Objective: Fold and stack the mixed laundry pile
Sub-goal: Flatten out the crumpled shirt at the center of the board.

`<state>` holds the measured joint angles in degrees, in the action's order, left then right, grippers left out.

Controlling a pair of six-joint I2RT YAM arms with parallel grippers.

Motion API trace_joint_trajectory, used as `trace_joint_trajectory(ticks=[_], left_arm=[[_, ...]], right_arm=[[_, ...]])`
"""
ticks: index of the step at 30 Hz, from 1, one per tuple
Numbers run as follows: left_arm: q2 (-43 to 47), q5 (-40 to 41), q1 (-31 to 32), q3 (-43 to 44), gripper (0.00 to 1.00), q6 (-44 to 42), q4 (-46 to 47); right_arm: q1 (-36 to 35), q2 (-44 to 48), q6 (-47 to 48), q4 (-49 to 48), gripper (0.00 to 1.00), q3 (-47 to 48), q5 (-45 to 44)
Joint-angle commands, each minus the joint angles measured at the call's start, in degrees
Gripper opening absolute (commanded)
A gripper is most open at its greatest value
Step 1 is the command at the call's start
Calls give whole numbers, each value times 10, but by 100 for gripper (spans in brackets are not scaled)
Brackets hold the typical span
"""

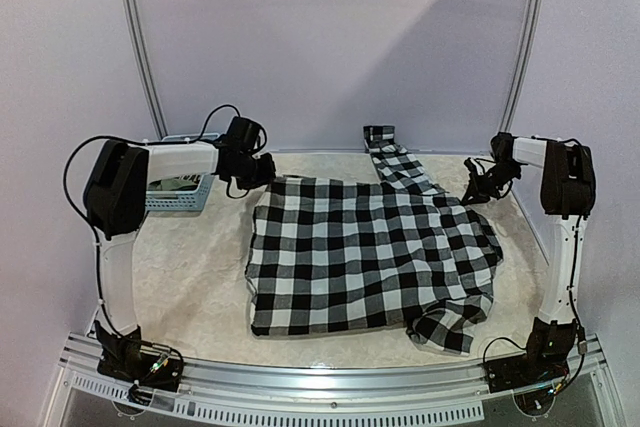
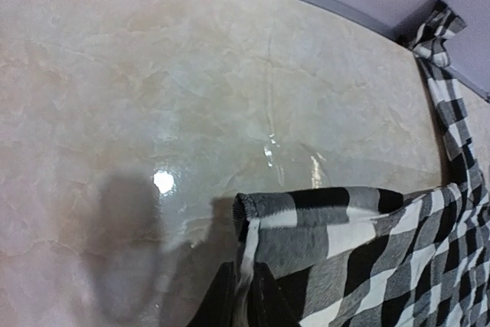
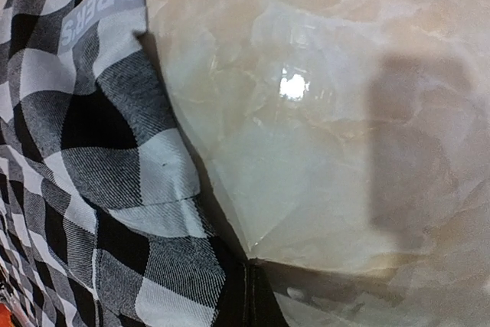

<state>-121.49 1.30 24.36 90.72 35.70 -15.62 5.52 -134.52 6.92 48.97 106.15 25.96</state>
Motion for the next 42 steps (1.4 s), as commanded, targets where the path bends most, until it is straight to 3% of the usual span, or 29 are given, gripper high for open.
trace_joint_trajectory(ticks=[1,5,11,14,18,22,26,29,32,36,42], left_arm=[[-71,31,-9,47,11,-6,-69],[-111,62,-9,103,14,-15,-122],[-28,106,9,66,37,-32,-100],[25,124,20,42,43,-43,-92],[95,100,48,14,49,-89,-73],[149,44,104,-23,50,-168,-71],[196,-41,175,-86,50,-229,-69],[215,-127,217,-148,50,-223,-51],[206,-152,261,-184,50,-210,-50],[182,-144,302,-203,46,-171,-34],[162,-102,324,-225,46,-91,-50]], right_arm=[[3,11,-17,-9,0,2,-24],[-4,10,-23,-9,0,10,-52],[-4,72,-28,-19,38,-15,-73],[-5,121,-27,-27,48,-37,-77],[-4,205,-3,-27,52,-90,-40],[-8,340,72,-3,52,-206,43],[-24,469,235,84,51,-338,73],[-50,583,365,155,50,-431,79],[-149,670,450,211,48,-490,72],[-296,767,456,218,44,-529,40],[-492,757,432,199,42,-567,-39]])
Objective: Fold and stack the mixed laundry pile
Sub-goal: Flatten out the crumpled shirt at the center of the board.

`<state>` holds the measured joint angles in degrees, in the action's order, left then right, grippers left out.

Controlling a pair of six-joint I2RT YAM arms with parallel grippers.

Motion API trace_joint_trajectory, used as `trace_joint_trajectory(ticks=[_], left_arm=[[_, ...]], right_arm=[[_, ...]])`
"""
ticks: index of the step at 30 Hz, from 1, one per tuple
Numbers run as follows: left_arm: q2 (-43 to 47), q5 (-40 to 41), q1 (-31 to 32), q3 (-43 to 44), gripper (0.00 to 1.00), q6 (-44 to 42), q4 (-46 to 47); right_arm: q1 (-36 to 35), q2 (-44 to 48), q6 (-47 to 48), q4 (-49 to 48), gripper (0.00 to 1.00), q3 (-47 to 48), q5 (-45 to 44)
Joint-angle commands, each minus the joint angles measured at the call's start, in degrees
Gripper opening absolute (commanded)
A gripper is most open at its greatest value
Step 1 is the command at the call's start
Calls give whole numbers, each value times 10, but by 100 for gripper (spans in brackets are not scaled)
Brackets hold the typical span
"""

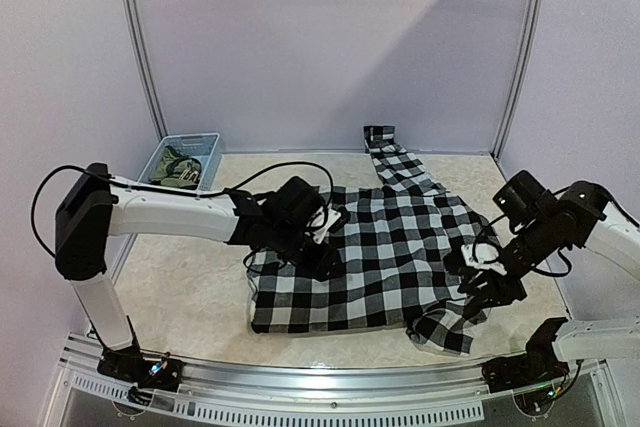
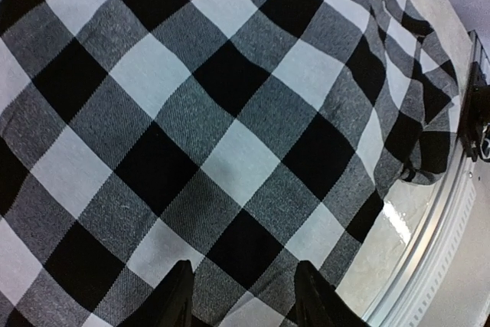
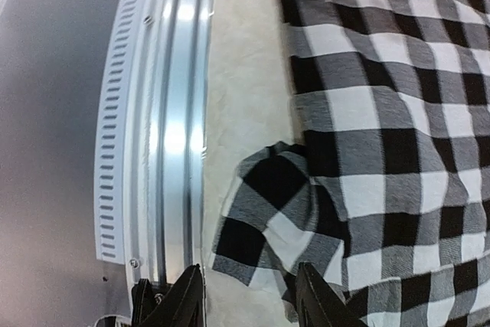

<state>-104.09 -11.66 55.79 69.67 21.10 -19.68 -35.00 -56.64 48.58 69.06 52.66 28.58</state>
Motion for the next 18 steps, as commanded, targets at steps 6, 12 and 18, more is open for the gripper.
trace_joint_trajectory(ticks=[6,12,18], left_arm=[[24,59,12,-72,47,113,-41],[12,114,11,-102,47,143,-92],[0,184,5,-98,47,137,-131]], right_arm=[[-211,-80,-20,-108,54,-74,-193],[-247,-139,-45,-148,60,-93,-235],[-295,-188,-53,-191,62,-123,-280]])
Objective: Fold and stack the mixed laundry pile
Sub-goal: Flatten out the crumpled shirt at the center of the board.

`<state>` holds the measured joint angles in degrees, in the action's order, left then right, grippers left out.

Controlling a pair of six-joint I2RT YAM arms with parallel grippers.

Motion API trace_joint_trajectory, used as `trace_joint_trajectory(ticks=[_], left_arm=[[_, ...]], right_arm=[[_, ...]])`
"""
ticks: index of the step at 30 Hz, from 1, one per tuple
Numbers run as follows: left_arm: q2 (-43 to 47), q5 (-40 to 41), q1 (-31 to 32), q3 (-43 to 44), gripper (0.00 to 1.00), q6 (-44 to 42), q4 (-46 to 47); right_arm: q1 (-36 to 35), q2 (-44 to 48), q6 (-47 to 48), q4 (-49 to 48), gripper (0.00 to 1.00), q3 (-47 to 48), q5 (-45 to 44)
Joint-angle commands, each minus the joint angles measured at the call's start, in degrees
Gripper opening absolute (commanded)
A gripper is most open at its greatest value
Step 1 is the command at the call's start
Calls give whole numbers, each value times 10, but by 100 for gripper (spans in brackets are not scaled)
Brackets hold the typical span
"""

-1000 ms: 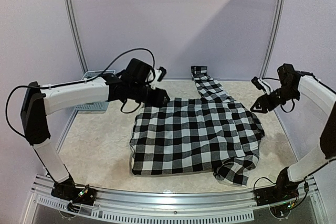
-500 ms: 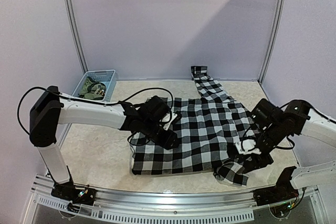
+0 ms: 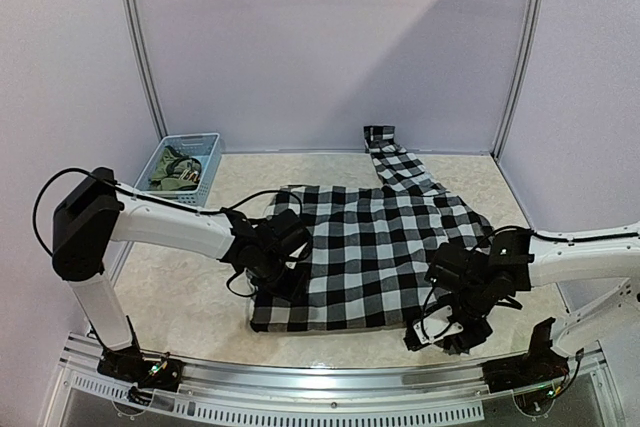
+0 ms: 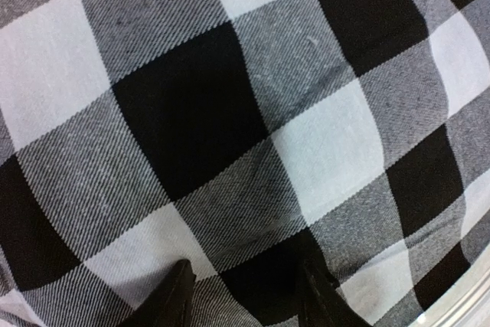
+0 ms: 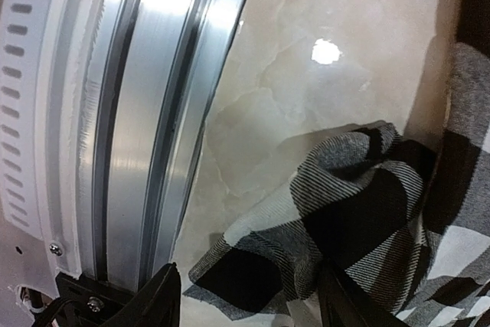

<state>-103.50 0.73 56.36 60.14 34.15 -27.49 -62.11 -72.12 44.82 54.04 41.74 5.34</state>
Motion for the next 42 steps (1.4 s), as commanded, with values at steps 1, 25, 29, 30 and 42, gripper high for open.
trace_joint_trajectory(ticks=[1,25,29,30,42], left_arm=[[-9,65,-3,-3,47,6,-56],[208,119,126,-46,52,-223,179],[184,112,206,-47,51,-280,199],[171,108,226,-42,51,-290,196],[-56,315,383,86,45,-422,94]], right_arm=[[-27,-42,-20,-46,63,-14,-50],[74,71,-34,90,3,177,270],[140,39,-25,99,2,207,330],[159,26,-18,104,2,214,347],[233,-38,-17,99,4,215,393]])
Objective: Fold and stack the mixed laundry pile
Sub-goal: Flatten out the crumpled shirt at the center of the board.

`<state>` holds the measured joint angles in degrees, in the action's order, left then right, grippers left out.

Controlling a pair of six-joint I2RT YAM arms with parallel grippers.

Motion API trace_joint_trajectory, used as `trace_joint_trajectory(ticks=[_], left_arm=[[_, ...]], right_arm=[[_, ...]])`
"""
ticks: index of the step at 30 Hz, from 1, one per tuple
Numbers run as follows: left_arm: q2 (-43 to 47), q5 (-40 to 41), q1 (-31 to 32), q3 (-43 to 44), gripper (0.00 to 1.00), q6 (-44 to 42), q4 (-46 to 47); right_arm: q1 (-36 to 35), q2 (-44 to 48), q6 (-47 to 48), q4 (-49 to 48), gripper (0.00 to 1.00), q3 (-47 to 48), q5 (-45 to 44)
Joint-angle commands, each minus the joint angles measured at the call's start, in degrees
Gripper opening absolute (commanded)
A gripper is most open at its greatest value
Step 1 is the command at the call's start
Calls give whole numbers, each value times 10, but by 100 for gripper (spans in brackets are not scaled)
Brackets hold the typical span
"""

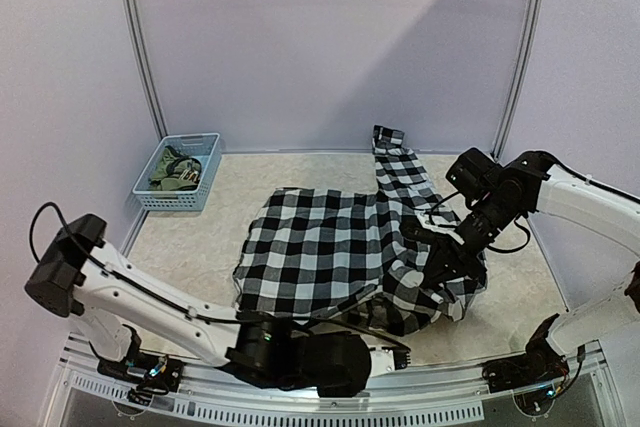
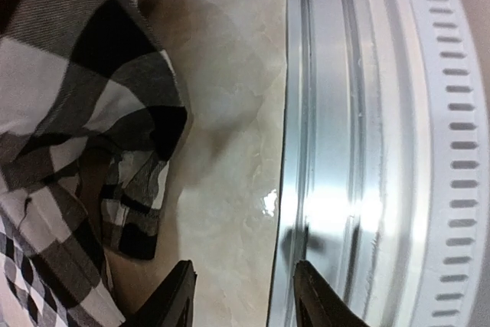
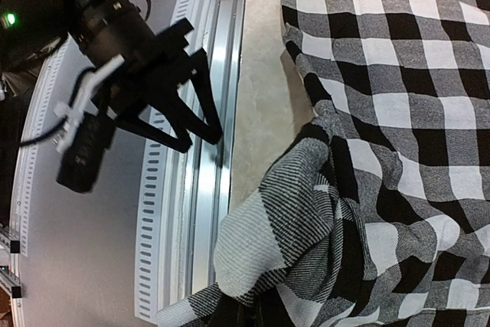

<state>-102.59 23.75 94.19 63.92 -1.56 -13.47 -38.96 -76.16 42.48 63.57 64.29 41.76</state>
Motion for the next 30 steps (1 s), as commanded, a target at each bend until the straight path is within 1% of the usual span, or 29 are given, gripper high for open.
trace_joint_trajectory(ticks=[1,7,12,19,23,27,30], left_arm=[[-79,93,4,56,45,-75,-40],[-116,135,-5,60,46,-109,22],[-121,134,-27,51,49,-137,58],[-162,112,-60,86,49,-187,49],[-181,97,-73,100,47,-210,42],[-202,106,-74,121,42,-231,31],[-212,116,-74,130,38,-244,39]], right_arm=[[2,3,2,1,4,-14,29],[2,10,-7,7,5,-12,22],[2,10,-11,8,6,-7,22],[2,0,-17,10,6,4,29],[1,-5,-20,12,6,6,30],[1,-7,-22,13,6,7,32],[2,-7,-25,13,6,7,36]])
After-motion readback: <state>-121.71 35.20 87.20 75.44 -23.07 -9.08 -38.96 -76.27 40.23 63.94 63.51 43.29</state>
